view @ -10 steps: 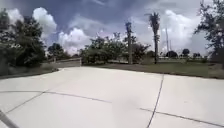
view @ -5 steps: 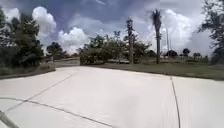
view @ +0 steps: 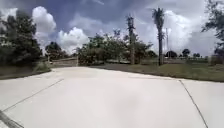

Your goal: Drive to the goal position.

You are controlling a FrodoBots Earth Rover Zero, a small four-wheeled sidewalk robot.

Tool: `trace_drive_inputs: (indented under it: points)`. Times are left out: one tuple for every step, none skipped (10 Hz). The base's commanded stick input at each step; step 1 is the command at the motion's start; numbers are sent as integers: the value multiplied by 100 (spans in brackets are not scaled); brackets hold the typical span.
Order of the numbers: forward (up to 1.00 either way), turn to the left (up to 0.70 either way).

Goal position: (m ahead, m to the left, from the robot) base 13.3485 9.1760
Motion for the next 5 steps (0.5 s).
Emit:
trace_drive_inputs:
  points:
    - [85,29]
    - [85,0]
    - [85,0]
    - [85,0]
    - [85,0]
